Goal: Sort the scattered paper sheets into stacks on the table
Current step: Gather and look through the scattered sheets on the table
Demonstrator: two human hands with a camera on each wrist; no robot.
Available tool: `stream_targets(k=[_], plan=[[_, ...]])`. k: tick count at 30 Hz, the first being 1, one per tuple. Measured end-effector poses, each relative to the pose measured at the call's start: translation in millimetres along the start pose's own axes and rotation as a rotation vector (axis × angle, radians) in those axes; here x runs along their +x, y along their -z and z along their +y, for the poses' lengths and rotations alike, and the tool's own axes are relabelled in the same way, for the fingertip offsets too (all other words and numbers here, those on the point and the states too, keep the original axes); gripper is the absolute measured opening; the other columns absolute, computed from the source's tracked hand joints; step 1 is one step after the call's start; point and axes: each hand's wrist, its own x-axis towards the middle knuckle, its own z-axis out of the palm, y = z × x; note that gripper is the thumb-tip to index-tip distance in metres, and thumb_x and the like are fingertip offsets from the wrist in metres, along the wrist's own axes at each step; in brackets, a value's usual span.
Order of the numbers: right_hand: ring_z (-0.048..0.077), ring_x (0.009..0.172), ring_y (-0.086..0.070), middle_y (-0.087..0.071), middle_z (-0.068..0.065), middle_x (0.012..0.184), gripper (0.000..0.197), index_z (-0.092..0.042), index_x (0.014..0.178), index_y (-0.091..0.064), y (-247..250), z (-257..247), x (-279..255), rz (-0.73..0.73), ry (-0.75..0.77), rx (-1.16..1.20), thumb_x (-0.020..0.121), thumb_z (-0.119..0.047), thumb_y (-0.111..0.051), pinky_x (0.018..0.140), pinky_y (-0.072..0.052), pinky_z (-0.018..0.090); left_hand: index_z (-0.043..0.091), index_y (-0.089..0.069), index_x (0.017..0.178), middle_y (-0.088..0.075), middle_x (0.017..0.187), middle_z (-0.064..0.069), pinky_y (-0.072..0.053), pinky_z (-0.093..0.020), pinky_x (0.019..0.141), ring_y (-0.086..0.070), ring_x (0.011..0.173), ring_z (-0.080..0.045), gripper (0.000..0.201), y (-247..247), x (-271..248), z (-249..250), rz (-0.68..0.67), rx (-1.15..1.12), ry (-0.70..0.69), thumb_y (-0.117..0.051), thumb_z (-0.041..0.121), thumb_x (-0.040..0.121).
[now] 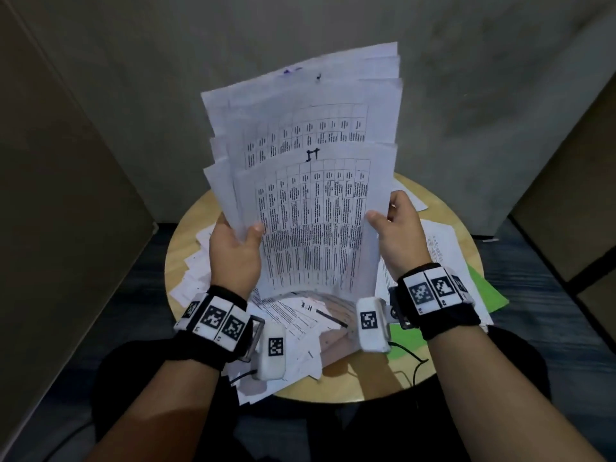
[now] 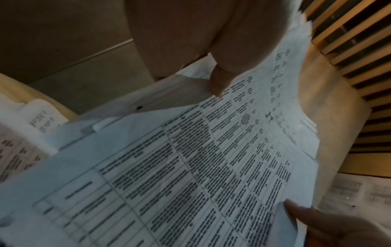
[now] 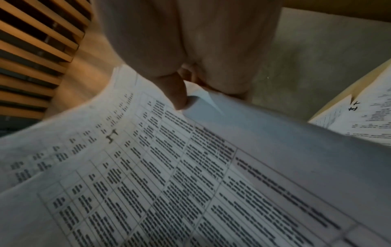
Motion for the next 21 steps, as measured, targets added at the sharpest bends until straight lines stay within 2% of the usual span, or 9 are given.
stream_targets(k=[2,3,5,9,12,13,15,18,21], plan=[[0.024,0.100,-0.063,-0.066,0.005,0.105,0.018,-0.025,0.095,-0.051,-2.4,0.0,-4.5,0.010,0.009,0.037,0.086,-0.011,-0.057,0.092,-0.049,0.052,0.003,-0.050,0.127,-0.063,0.099,0.005,-0.054,-0.028,0.085,-0.062,0.086,0.004,0.035,-1.3,-1.1,1.5,0.011,-0.043,-0.005,-0.056,0.000,0.092],[0.023,0.100,-0.063,-0.066,0.005,0.106,0.020,-0.026,0.096,-0.051,-3.4,1.9,-7.4,0.008,0.004,0.052,0.083,-0.014,-0.058,0.092,-0.050,0.051,0.008,-0.047,0.127,-0.062,0.101,0.007,-0.054,-0.021,0.082,-0.061,0.085,0.008,0.037,-1.3,-3.0,0.9,0.010,-0.063,-0.004,-0.055,-0.002,0.092],[0.021,0.100,-0.064,-0.066,0.001,0.106,0.026,-0.027,0.102,-0.051,-5.2,9.1,-14.2,-0.001,-0.022,0.075,0.083,-0.012,-0.061,0.092,-0.050,0.049,0.018,-0.040,0.125,-0.059,0.107,0.009,-0.051,-0.014,0.082,-0.060,0.090,0.009,0.043,0.4,-9.6,-2.6,0.003,-0.077,0.022,-0.055,-0.003,0.092],[0.018,0.103,-0.061,-0.064,-0.002,0.109,0.033,-0.020,0.120,-0.049,-10.8,26.1,-24.0,-0.025,-0.100,0.026,0.090,-0.009,-0.058,0.094,-0.050,0.045,0.018,-0.038,0.121,-0.058,0.114,0.004,-0.050,-0.038,0.097,-0.059,0.107,-0.012,0.038,0.6,-18.6,-16.9,-0.018,-0.066,0.080,-0.056,0.000,0.093],[0.015,0.101,-0.060,-0.062,-0.007,0.107,0.034,-0.018,0.127,-0.048,-15.1,29.7,-27.1,-0.022,-0.113,-0.018,0.094,-0.009,-0.053,0.090,-0.050,0.038,0.031,-0.042,0.113,-0.058,0.111,0.010,-0.047,-0.046,0.100,-0.058,0.106,-0.012,0.034,-3.0,-17.9,-24.8,-0.002,-0.019,0.112,-0.050,0.003,0.096],[0.014,0.099,-0.060,-0.062,-0.009,0.104,0.032,-0.018,0.127,-0.048,-15.9,28.0,-27.3,-0.016,-0.110,-0.033,0.096,-0.010,-0.051,0.088,-0.050,0.036,0.039,-0.044,0.108,-0.059,0.110,0.013,-0.047,-0.046,0.100,-0.058,0.106,-0.011,0.035,-4.4,-17.1,-24.9,0.006,-0.002,0.111,-0.048,0.005,0.097],[0.013,0.098,-0.060,-0.061,-0.011,0.101,0.028,-0.019,0.123,-0.050,-16.3,22.2,-25.5,0.005,-0.091,-0.024,0.096,-0.011,-0.050,0.085,-0.049,0.032,0.044,-0.045,0.103,-0.058,0.109,0.017,-0.049,-0.039,0.097,-0.057,0.106,-0.007,0.034,-7.5,-13.8,-21.1,0.014,-0.010,0.103,-0.044,0.010,0.100],[0.009,0.096,-0.060,-0.062,-0.012,0.100,0.024,-0.023,0.114,-0.050,-15.2,15.4,-21.7,0.038,-0.049,0.036,0.095,-0.009,-0.051,0.084,-0.049,0.030,0.034,-0.042,0.114,-0.057,0.109,0.018,-0.048,-0.022,0.087,-0.055,0.104,0.000,0.028,-10.5,-9.2,-16.0,0.023,-0.083,0.078,-0.040,0.009,0.102],[0.010,0.092,-0.061,-0.062,-0.010,0.099,0.026,-0.021,0.115,-0.049,-14.9,22.5,-21.9,0.017,-0.081,0.039,0.093,-0.008,-0.054,0.076,-0.050,0.027,0.036,-0.043,0.107,-0.058,0.110,0.013,-0.049,-0.026,0.089,-0.057,0.105,-0.005,0.031,-11.1,-10.4,-24.1,0.022,-0.103,0.109,-0.040,0.006,0.100]])
